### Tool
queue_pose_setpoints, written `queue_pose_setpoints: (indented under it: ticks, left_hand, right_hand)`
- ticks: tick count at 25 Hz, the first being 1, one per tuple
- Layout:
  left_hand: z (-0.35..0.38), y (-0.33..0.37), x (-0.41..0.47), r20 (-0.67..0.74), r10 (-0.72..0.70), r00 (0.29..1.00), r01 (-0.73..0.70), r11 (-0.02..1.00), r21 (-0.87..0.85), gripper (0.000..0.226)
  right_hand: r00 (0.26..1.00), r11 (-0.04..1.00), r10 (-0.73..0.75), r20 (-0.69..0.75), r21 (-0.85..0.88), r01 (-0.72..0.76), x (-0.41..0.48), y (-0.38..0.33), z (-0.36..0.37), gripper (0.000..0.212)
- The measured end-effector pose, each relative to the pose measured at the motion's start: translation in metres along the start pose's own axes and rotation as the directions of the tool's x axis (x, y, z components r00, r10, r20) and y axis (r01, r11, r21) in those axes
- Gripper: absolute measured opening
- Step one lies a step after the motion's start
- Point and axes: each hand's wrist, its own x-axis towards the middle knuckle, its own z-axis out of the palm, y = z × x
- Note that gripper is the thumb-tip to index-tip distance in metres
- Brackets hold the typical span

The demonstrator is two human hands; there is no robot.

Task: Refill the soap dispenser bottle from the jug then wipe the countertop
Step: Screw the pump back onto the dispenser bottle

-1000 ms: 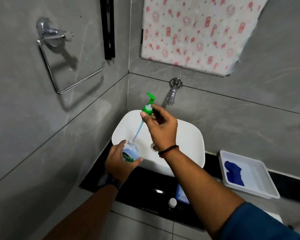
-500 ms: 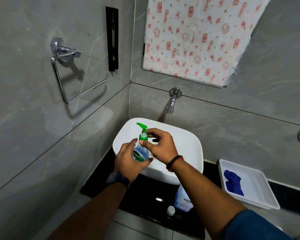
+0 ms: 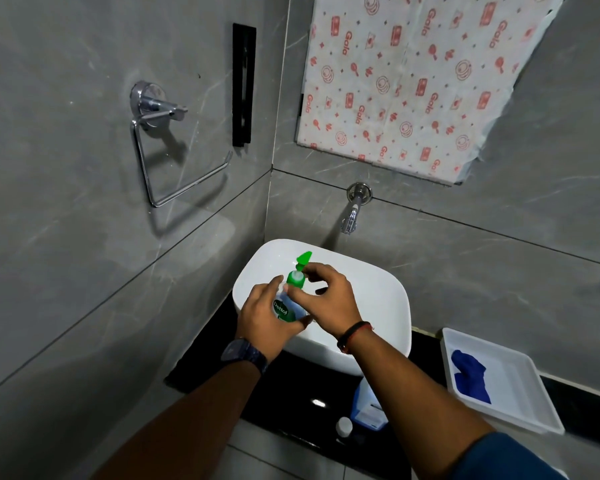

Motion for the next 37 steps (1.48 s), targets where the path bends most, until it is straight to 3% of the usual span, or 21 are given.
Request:
queue_pose_setpoints:
  ticks: [4, 8, 13, 17, 21, 27, 30, 37]
  left_hand:
    - [0.0, 0.004, 0.0, 0.001, -0.029, 1.0, 0.029, 1.0, 0.003, 0.088]
    - [0.0, 0.004, -0.002, 0.008, -0.017, 1.0, 0.017, 1.0, -0.011, 0.086]
    - [0.001, 0.006, 0.001, 0.028, -0.057, 0.998, 0.057, 0.998, 0.005, 0.089]
    - [0.0, 0.008, 0.001, 0.035, -0.044, 0.998, 0.044, 0.999, 0.004, 0.089]
    - [-0.001, 0.01, 0.003, 0.04, -0.061, 0.997, 0.061, 0.998, 0.01, 0.09]
    - [0.001, 0.008, 0.005, 0.042, -0.062, 0.997, 0.061, 0.998, 0.027, 0.092]
    - [0.002, 0.007, 0.004, 0.046, -0.064, 0.997, 0.062, 0.997, 0.044, 0.093]
    - [0.003, 0.004, 0.006, 0.044, -0.056, 0.997, 0.054, 0.997, 0.048, 0.093]
  right_hand:
    - [1.0, 1.0, 0.007, -0.015, 0.0, -0.007, 0.0, 0.002, 0.003, 0.024]
    - [0.998, 0.998, 0.057, -0.02, 0.013, -0.057, -0.001, 0.002, 0.002, 0.045]
    - [0.998, 0.997, 0.055, -0.013, 0.052, -0.054, -0.001, 0.001, 0.003, 0.028]
    - [0.999, 0.998, 0.042, -0.024, 0.042, -0.041, 0.0, -0.001, 0.0, 0.034]
    - [0.998, 0.999, 0.014, -0.061, 0.048, -0.012, 0.0, -0.005, 0.001, 0.024]
    - [1.0, 0.995, 0.003, -0.018, 0.096, -0.001, -0.001, -0.006, -0.001, 0.029]
    - [1.0, 0.995, 0.002, 0.013, 0.098, -0.003, 0.0, -0.007, -0.002, 0.044]
    - [0.999, 0.994, 0.031, 0.006, 0.105, -0.032, 0.002, -0.008, 0.001, 0.043]
